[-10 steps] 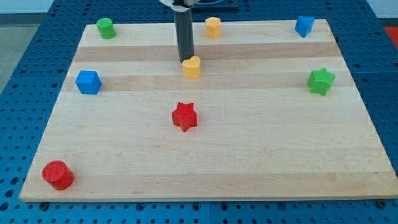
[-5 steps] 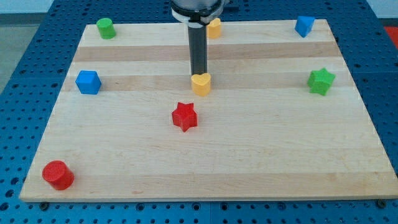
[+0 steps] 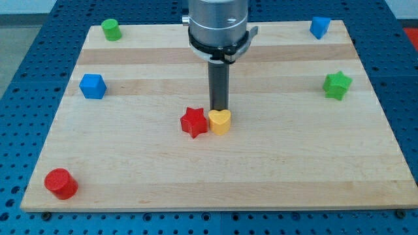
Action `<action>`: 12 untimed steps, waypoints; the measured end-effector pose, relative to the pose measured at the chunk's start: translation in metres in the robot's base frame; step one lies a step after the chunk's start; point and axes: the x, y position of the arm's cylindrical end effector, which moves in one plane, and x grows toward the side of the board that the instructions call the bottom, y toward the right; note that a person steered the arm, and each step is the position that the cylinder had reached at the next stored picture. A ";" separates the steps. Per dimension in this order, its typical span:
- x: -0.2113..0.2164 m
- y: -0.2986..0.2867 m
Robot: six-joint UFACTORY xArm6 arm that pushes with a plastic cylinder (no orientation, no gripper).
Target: Place yellow heart to the bottom of the red star
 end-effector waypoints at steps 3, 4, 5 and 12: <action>0.005 0.043; 0.009 0.039; 0.012 0.029; 0.043 -0.010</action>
